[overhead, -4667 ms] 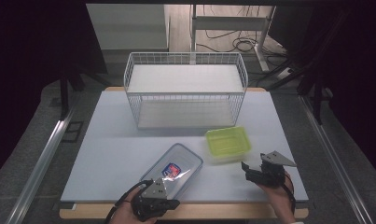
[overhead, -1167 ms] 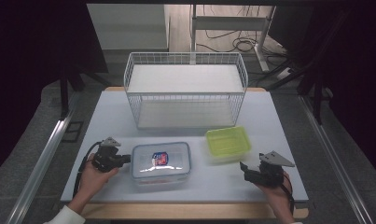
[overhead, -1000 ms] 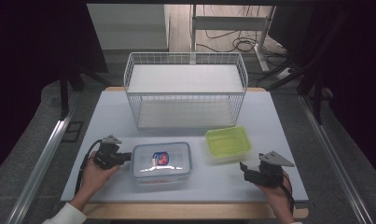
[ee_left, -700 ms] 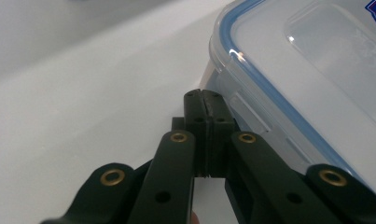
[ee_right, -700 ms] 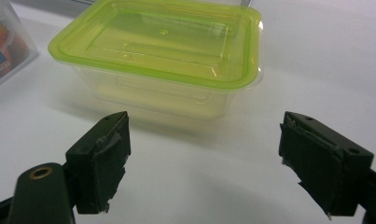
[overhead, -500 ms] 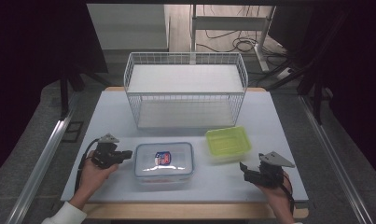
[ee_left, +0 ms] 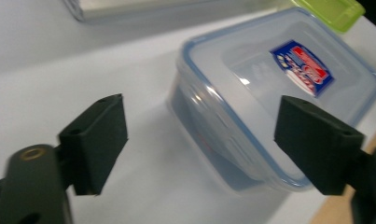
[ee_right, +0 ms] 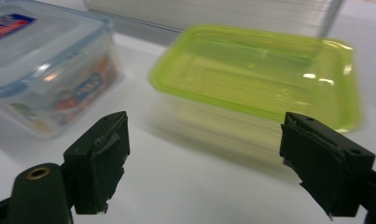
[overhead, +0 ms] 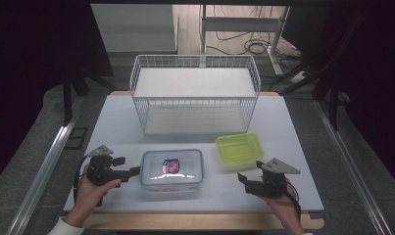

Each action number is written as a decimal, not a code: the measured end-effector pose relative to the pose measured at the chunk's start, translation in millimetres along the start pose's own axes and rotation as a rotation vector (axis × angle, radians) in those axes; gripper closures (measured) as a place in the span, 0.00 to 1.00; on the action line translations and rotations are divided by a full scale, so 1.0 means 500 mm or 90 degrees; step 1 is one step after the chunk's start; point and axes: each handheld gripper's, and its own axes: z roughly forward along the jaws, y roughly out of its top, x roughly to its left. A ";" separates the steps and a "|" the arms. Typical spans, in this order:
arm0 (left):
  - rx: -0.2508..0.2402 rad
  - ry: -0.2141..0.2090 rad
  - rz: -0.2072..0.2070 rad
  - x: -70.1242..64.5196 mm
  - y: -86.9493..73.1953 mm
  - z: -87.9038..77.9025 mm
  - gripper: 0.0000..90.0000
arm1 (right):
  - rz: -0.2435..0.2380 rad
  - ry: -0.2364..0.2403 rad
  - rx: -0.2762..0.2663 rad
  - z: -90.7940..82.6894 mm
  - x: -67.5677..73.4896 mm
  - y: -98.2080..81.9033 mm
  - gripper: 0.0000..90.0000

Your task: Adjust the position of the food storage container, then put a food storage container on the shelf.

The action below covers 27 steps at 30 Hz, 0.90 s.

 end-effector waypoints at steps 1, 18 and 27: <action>0.002 -0.006 0.000 -0.001 -0.001 0.000 0.16 | 0.002 0.006 0.003 0.002 0.004 0.004 0.19; -0.012 -0.048 -0.026 -0.005 -0.001 -0.009 0.17 | 0.029 0.055 0.024 0.032 0.031 0.031 0.20; -0.019 -0.055 -0.030 -0.010 -0.004 -0.016 0.17 | 0.032 0.076 0.022 0.045 0.051 0.048 0.20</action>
